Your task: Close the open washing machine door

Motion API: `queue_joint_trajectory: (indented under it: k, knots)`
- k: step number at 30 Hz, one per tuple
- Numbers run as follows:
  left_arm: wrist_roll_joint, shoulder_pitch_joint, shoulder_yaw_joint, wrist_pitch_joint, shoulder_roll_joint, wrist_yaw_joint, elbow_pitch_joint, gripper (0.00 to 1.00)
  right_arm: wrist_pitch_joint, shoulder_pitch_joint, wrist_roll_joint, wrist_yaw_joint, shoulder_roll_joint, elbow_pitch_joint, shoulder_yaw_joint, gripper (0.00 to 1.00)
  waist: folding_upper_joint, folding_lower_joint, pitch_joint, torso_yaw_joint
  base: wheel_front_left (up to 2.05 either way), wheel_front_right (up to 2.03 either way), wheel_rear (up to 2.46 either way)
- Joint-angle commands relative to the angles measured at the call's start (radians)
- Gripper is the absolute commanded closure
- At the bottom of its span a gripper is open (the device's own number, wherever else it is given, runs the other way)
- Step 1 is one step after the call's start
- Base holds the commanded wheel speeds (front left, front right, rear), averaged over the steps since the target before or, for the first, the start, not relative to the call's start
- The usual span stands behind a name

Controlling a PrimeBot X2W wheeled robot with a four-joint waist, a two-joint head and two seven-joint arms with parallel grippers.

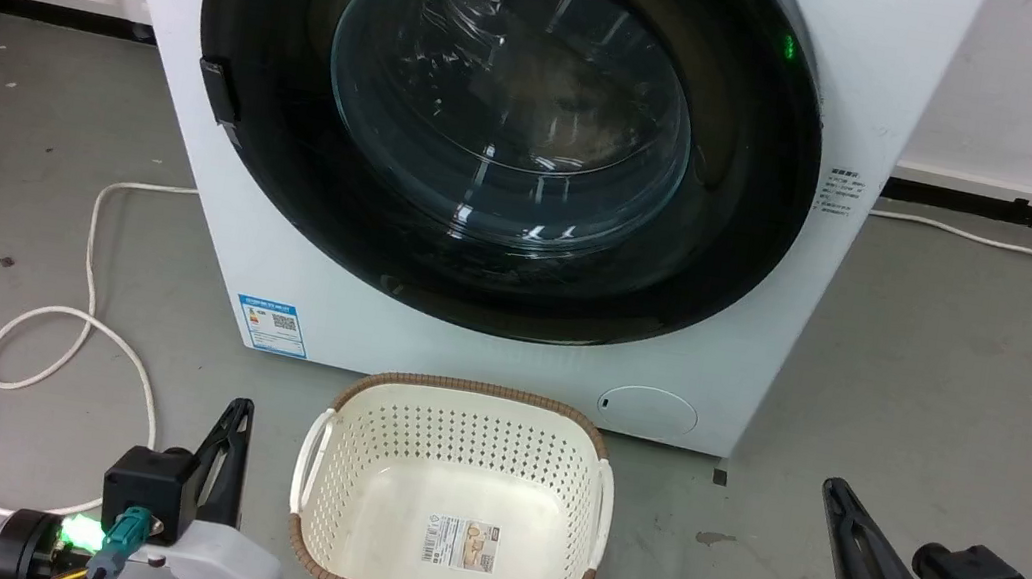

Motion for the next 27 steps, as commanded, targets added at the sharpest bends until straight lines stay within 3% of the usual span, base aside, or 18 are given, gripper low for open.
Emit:
queue_joint_trajectory:
  k: [1, 27]
  knots:
    - [0.003, -0.015, 0.001, 0.000, 0.000, 0.003, -0.004, 1.00, 0.000, -0.014, -0.007, -0.001, 0.005, -0.005, -0.001, 1.00, 0.0000, 0.0000, 0.000, 0.000, 0.00, 0.00, 0.00]
    - [0.003, -0.015, 0.001, 0.000, 0.000, 0.003, -0.004, 1.00, 0.000, -0.014, -0.007, -0.001, 0.005, -0.005, -0.001, 1.00, 0.0000, 0.0000, 0.000, 0.000, 0.00, 0.00, 0.00]
